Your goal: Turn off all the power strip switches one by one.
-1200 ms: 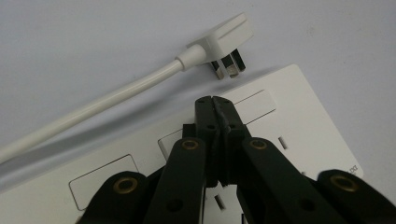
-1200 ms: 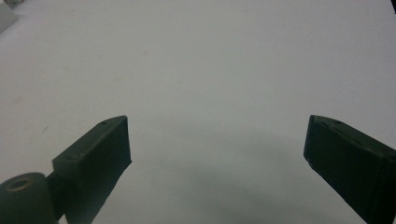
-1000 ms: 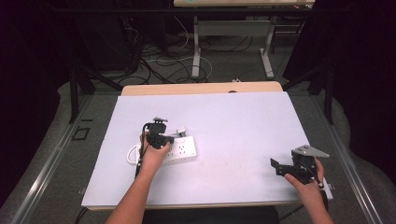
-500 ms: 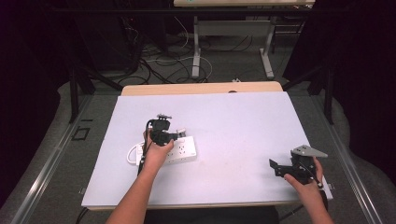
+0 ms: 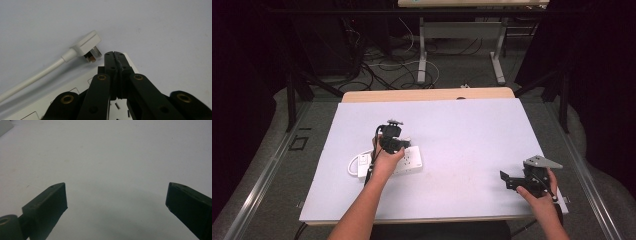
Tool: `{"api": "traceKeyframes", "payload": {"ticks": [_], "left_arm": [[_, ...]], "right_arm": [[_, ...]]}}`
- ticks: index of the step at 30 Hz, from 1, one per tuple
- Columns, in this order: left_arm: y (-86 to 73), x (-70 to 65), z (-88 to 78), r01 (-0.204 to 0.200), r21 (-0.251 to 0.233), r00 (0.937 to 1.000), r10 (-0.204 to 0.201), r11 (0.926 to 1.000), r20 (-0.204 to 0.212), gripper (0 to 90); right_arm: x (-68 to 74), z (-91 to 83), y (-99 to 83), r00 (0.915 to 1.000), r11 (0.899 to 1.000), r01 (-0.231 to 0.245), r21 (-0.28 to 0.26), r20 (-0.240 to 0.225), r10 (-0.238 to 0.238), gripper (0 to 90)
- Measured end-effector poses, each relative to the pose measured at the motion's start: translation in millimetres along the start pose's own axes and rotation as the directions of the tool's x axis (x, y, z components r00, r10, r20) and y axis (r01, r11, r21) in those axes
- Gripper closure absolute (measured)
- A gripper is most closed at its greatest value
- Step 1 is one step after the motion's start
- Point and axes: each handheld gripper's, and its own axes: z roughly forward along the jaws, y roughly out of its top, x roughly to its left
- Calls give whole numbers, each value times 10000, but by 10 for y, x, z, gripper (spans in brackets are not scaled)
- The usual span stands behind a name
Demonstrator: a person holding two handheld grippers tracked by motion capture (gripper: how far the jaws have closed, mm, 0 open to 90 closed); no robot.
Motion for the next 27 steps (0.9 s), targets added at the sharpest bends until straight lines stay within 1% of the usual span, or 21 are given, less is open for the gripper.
{"api": "traceKeyframes", "payload": {"ticks": [2,4,5,6,9,10,12,14,15,18,25,26,27], "left_arm": [[10,-15,12,-28,53,10000,28,10000,28,900],[16,-37,30,34,82,10000,-35,10000,46,900],[20,-40,40,-44,98,10000,43,9999,71,900],[23,-51,47,-8,109,10000,8,9999,40,900],[28,-66,68,-54,185,10000,54,9998,45,900],[28,-64,73,-106,208,9999,105,9997,72,900],[28,-62,76,-117,278,9999,116,9995,42,900],[25,-55,80,-114,283,9999,116,9995,-53,900],[22,-56,83,-12,277,10000,13,9996,-38,900],[18,-43,92,62,323,10000,-60,9995,-48,900],[2,-28,130,-12,576,9999,21,9983,-152,900],[-2,-33,139,86,559,9998,-77,9984,-167,900],[0,-31,141,82,600,9999,-73,9982,-151,900]], "right_arm": [[4,-2,1,9999,10000,-98,12,-20,98,29],[-3,-1,0,10000,10000,-41,10,0,41,29],[-3,-1,-1,10000,10000,-45,19,6,45,29],[-6,0,-2,10000,10000,10,17,2,-10,29],[1,-2,0,10000,10000,-26,19,-34,26,28],[4,-3,1,10000,10000,-83,16,-32,83,28],[-4,-1,0,10000,10000,-46,6,-5,46,29],[-6,-4,-1,10000,10000,-44,45,40,44,29],[-7,-2,-2,10000,10000,-59,12,-12,59,29],[-9,-4,-1,10000,10000,-55,3,5,55,29],[-7,-5,0,10000,10000,-58,4,-1,58,29],[-7,-5,0,10000,10000,-56,5,-1,56,29],[-7,-5,-1,10000,10000,-57,6,0,57,29]]}}
